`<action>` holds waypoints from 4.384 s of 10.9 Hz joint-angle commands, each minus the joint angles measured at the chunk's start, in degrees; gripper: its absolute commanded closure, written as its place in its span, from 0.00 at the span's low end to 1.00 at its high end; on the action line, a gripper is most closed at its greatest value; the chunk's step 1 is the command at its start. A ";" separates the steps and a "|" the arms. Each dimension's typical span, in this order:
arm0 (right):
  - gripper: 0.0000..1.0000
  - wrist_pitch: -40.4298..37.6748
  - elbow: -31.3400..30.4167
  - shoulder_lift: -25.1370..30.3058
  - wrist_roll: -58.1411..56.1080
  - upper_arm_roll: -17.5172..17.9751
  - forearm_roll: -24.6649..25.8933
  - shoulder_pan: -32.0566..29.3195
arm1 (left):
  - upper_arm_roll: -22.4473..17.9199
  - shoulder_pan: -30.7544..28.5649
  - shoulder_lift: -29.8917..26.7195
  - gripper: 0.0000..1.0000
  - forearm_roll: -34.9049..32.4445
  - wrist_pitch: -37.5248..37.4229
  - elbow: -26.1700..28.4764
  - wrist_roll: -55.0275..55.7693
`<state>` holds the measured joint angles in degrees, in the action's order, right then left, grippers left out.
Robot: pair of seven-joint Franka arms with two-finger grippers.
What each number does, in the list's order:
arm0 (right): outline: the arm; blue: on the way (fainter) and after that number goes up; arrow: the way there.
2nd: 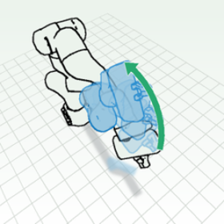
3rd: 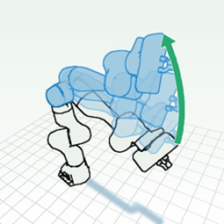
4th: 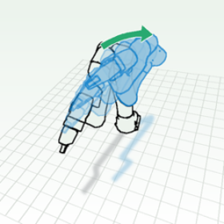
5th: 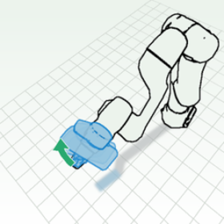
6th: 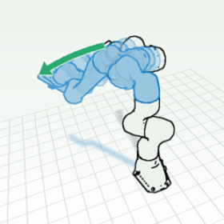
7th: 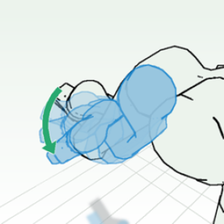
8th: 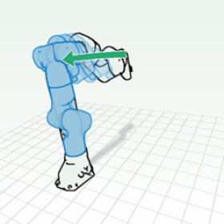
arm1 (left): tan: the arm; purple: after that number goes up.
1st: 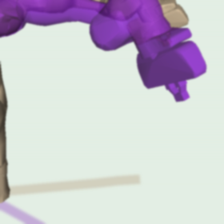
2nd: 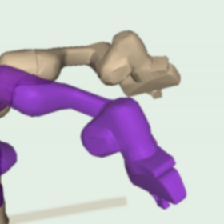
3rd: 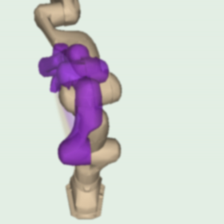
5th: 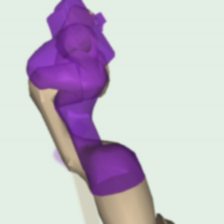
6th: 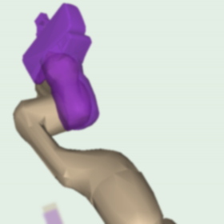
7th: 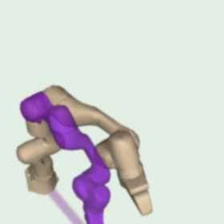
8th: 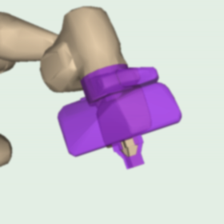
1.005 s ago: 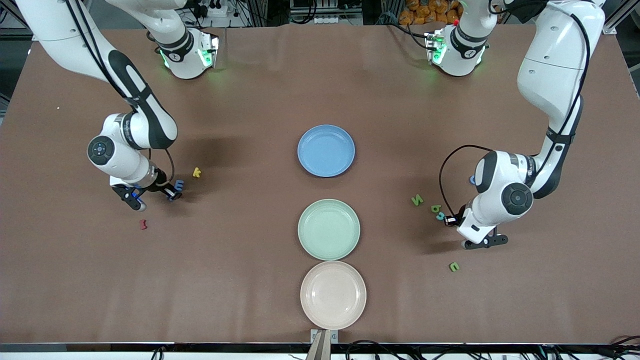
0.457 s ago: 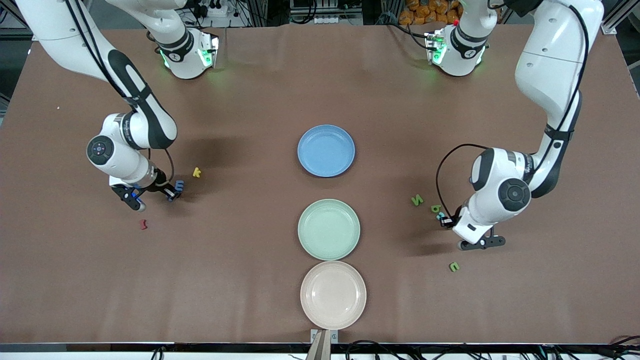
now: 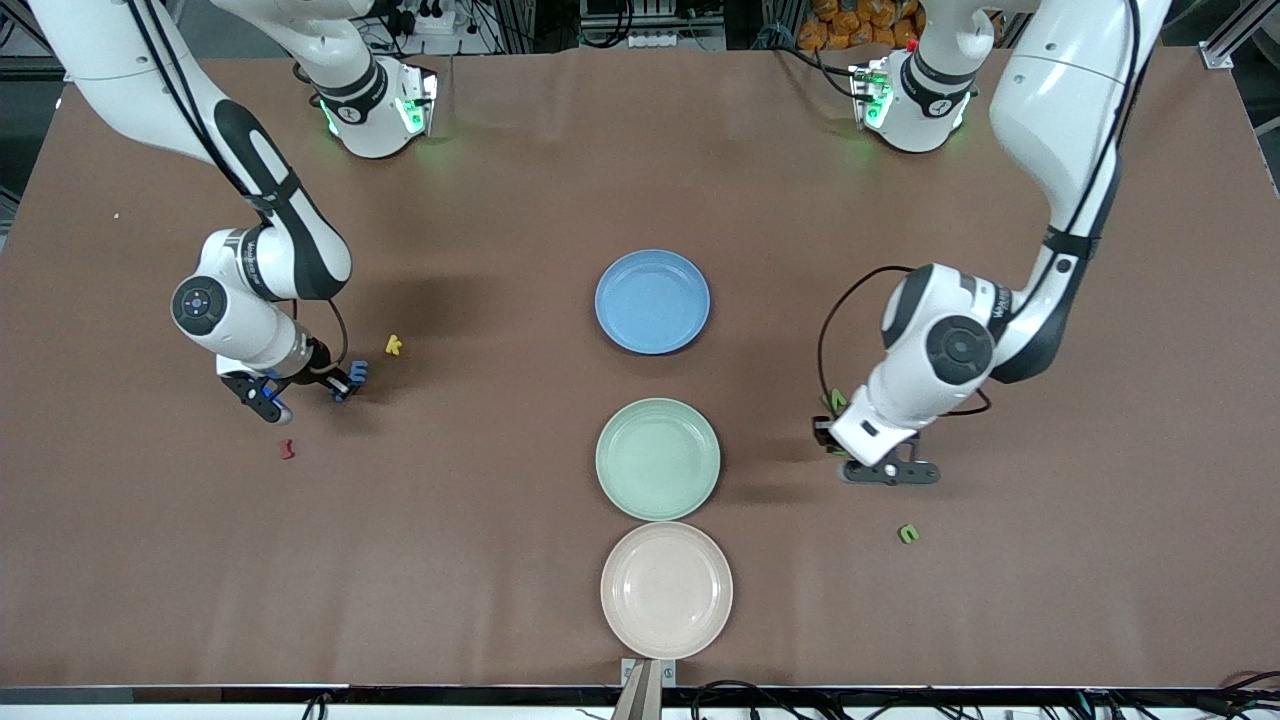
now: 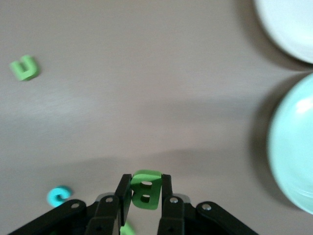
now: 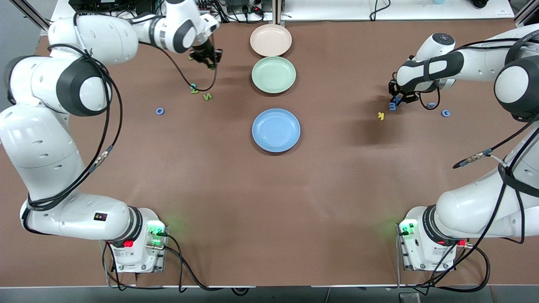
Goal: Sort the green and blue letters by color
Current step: 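Drop the green B on the green plate while the right gripper grasps X, then release the blue X on the blue plate with the right gripper, then grasp the green N with the left gripper while the right gripper withdraws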
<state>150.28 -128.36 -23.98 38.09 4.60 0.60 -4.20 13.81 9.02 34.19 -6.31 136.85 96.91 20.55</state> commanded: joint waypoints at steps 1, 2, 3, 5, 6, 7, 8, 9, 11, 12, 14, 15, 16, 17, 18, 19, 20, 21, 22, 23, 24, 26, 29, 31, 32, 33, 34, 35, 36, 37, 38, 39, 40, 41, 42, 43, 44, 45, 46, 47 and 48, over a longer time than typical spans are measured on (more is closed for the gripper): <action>0.88 -4.28 3.28 -0.19 -0.03 -0.29 1.16 0.16 | 0.43 6.33 3.32 1.00 -1.86 0.60 -6.10 2.56; 0.88 -5.51 3.98 0.07 0.05 -0.29 1.16 0.16 | 0.52 7.92 4.55 1.00 -1.77 2.09 -7.77 3.35; 0.88 -7.09 4.51 0.68 0.06 -0.29 1.16 0.16 | 0.52 9.59 5.87 1.00 -1.77 4.54 -8.75 3.44; 0.88 -9.20 4.78 3.40 -0.03 -0.12 0.98 0.42 | -0.09 13.02 8.51 1.00 -2.04 10.16 -9.02 3.44; 0.88 -11.04 4.87 4.98 0.14 -0.03 0.81 1.73 | -0.10 14.26 10.26 1.00 -1.95 12.97 -9.28 3.96; 0.88 -12.36 4.87 6.21 0.49 0.23 0.72 2.87 | -0.18 15.49 11.93 1.00 -2.12 13.96 -10.07 6.23; 0.88 -13.77 5.13 7.01 1.02 0.23 0.20 5.06 | -0.71 16.98 13.25 1.00 -2.12 14.05 -11.12 8.34; 0.88 -14.57 5.31 7.28 1.54 0.23 0.19 8.04 | -0.97 18.04 13.88 0.74 -2.12 14.05 -11.48 9.93; 0.87 -14.57 5.83 7.54 3.40 1.02 0.19 12.27 | -1.06 17.26 13.18 0.00 -3.78 14.05 -11.31 8.55; 0.87 -14.57 6.45 7.37 4.09 2.59 0.10 14.29 | -1.06 15.95 12.31 0.00 -4.23 13.97 -11.30 8.36; 0.87 -14.57 7.15 6.66 7.16 5.15 -0.25 17.55 | -0.80 12.44 9.77 0.00 -4.41 11.61 -10.61 8.01; 0.87 -14.84 8.20 6.58 9.79 6.72 -0.25 19.56 | -0.63 11.73 8.19 0.00 -4.41 6.98 -10.78 7.84; 0.87 -15.19 9.43 5.88 11.81 7.17 -0.25 22.19 | -0.71 10.67 6.78 0.00 -4.41 2.32 -10.69 7.84; 0.88 -16.15 11.35 4.39 14.70 7.26 -0.25 24.92 | -0.71 9.53 5.63 0.00 -4.41 -2.07 -10.60 7.75; 0.88 -16.42 13.72 2.29 18.65 7.70 -0.16 27.73 | -0.89 8.74 4.92 0.00 -4.41 -6.82 -10.60 7.75; 0.88 -16.33 16.36 -0.34 23.47 7.79 -0.07 30.45 | -0.97 7.51 4.13 0.00 -4.50 -11.21 -10.60 7.75; 0.88 -16.42 18.91 -2.63 26.57 7.79 0.10 33.44 | -0.98 6.28 3.34 0.00 -4.50 -15.09 -10.51 7.49; 0.88 -16.33 21.02 -5.00 29.38 7.79 0.45 35.90 | -0.98 5.83 3.07 0.00 -4.41 -18.61 -10.51 8.01; 0.88 -16.33 22.69 -6.94 31.50 7.79 0.80 38.28 | -1.06 4.79 2.98 0.00 -4.41 -20.12 -9.82 10.10; 0.88 -16.33 24.19 -8.35 32.91 7.79 0.81 40.30 | -0.98 3.12 2.46 0.00 -4.50 -19.79 -8.42 13.51; 0.88 -16.33 25.16 -9.50 35.54 7.79 0.89 42.15 | -0.98 2.84 2.54 0.00 -4.41 -19.35 -7.45 17.03; 0.88 -17.12 25.96 -9.86 39.06 8.23 0.72 44.27 | -0.80 2.75 2.19 0.10 -4.05 -14.37 -3.77 32.71; 0.44 -18.17 27.37 -10.74 41.89 8.41 0.72 46.56 | -0.71 2.75 2.81 0.15 -4.41 -8.99 -0.77 45.25; 0.00 -20.01 28.59 -10.83 41.63 7.97 0.98 45.87 | -0.80 2.67 2.72 0.20 -4.41 -6.96 1.26 46.60; 0.00 -22.03 29.38 -10.48 41.02 7.45 0.89 45.25 | -0.80 2.49 2.72 0.20 -4.50 -5.91 2.22 46.42; 0.00 -24.57 30.52 -10.30 39.88 6.75 0.81 44.20 | -0.89 2.40 2.72 0.20 -4.50 -5.46 2.75 45.72; 0.00 -26.94 31.14 -10.04 38.13 6.74 0.81 42.19 | -0.80 1.88 2.81 0.20 -4.50 -5.46 2.76 45.72; 0.00 -28.01 31.15 -9.51 36.89 6.30 0.89 40.34 | -0.80 1.79 2.81 0.20 -4.50 -5.46 3.19 45.63; 0.00 -28.72 31.15 -9.42 34.79 5.34 0.98 38.58 | -0.89 1.44 2.55 0.20 -4.58 -5.46 3.98 45.45; 0.00 -28.81 30.71 -9.16 32.42 4.72 1.07 36.48 | -0.89 1.26 2.02 0.20 -5.45 -5.46 5.21 45.28; 0.00 -28.90 30.71 -8.72 31.44 4.72 1.68 33.50 | -0.89 1.09 1.32 0.20 -6.94 -5.37 6.61 45.28; 0.00 -29.42 30.71 -7.76 29.34 4.72 2.99 30.60 | -0.80 0.82 1.14 0.21 -7.31 -5.28 7.23 45.28; 0.00 -30.91 30.36 -6.53 23.93 4.72 3.87 27.78 | -0.54 -0.14 1.05 0.21 -7.40 -5.28 7.50 45.28; 0.00 -31.62 29.75 -5.39 16.13 4.72 3.97 24.71 | -0.45 -0.23 1.05 0.23 -7.40 -4.93 7.94 45.28; 0.00 -31.71 28.52 -4.51 8.74 4.72 3.97 22.16 | -0.45 -0.23 0.70 0.27 -7.40 -3.54 9.25 45.28; 0.00 -31.63 27.21 -4.06 2.49 4.72 3.97 19.52 | -0.45 -0.23 0.35 0.28 -7.40 -1.35 10.65 45.28; 0.00 -31.28 25.71 -3.71 -2.53 4.72 4.93 17.06 | -0.45 -0.23 0.35 0.28 -7.40 -0.28 11.10 45.28; 0.00 -30.93 23.87 -2.66 -5.89 4.72 7.37 14.60 | -0.45 -0.23 0.35 0.29 -7.40 -0.27 11.11 45.28; 0.00 -29.01 21.59 -1.70 -8.70 4.72 10.01 12.48 | -0.45 -0.23 0.35 0.31 -7.40 -0.27 11.11 45.28; 0.00 -25.25 18.26 -0.29 -11.87 4.72 10.47 9.77 | -0.45 -0.23 0.35 0.40 -7.40 -0.27 11.11 45.28; 0.00 -21.29 14.84 1.20 -16.33 4.72 10.47 7.04 | -0.45 -0.15 0.35 0.42 -7.40 -0.27 11.19 45.28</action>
<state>121.92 -104.33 -28.25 29.20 8.32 9.31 8.30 12.85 9.45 36.59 -12.15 135.82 105.76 65.10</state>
